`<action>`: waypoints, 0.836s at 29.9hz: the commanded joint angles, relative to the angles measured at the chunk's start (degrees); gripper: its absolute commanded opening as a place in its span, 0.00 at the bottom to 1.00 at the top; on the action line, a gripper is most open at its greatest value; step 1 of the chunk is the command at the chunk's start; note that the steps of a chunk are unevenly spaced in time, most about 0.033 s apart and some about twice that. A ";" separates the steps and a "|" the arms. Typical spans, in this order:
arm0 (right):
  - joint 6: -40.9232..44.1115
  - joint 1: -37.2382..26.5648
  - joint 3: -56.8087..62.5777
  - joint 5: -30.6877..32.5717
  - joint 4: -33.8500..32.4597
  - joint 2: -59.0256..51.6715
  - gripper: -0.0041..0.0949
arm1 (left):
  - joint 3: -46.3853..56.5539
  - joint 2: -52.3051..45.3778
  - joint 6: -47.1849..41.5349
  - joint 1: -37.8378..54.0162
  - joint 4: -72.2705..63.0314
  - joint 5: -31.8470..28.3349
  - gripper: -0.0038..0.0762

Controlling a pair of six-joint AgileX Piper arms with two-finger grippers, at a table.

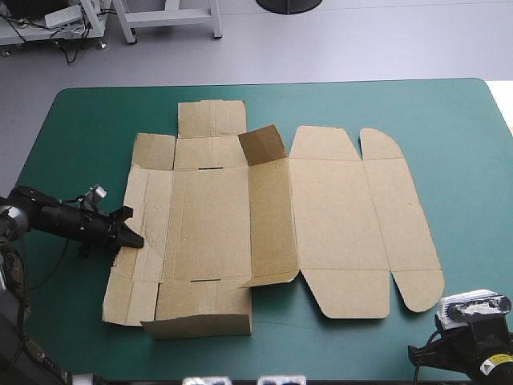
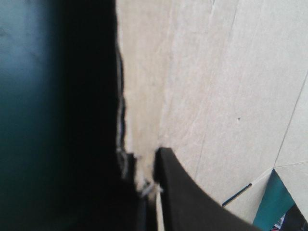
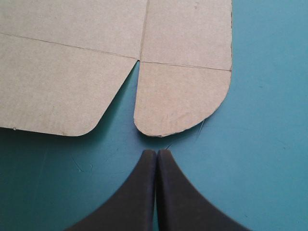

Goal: Fold the box

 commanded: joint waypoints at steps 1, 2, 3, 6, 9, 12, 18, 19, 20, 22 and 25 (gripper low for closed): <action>0.11 0.16 -1.49 -2.95 0.31 0.63 0.04 | -2.19 -5.04 0.21 -1.32 1.11 4.55 0.04; 0.11 0.16 -1.49 -2.95 0.31 0.63 0.04 | -3.06 -6.46 1.26 -1.76 1.11 4.69 0.04; 0.11 0.16 -1.49 -2.95 0.31 0.63 0.04 | -4.13 -8.58 3.29 -2.68 1.44 4.69 0.04; 0.11 0.16 -1.49 -2.95 0.31 0.63 0.04 | -7.23 -14.81 6.98 -6.94 3.61 4.69 0.04; 0.11 0.16 -1.49 -3.05 0.31 0.63 0.04 | -11.40 -19.80 7.50 -11.48 4.63 4.69 0.04; -0.37 0.16 -1.49 -3.20 0.31 0.63 0.04 | -15.99 -23.75 9.36 -16.13 5.76 4.34 0.04; -0.37 0.16 -1.49 -3.65 1.67 0.63 0.04 | -26.85 -26.66 12.05 -29.01 15.44 4.20 0.04; -0.37 0.16 -1.49 -3.65 1.89 0.63 0.04 | -28.91 -26.66 12.20 -30.98 17.55 4.07 0.04; -0.37 0.16 -1.49 -3.65 1.89 0.63 0.04 | -30.52 -26.66 12.27 -32.98 19.52 3.45 0.04; -0.37 0.16 -1.49 -3.65 1.89 0.63 0.04 | -33.86 -26.66 12.57 -37.94 24.84 -0.10 0.03; -0.37 0.16 -1.49 -3.65 1.89 0.63 0.04 | -37.11 -26.55 13.32 -44.57 30.50 -6.96 0.03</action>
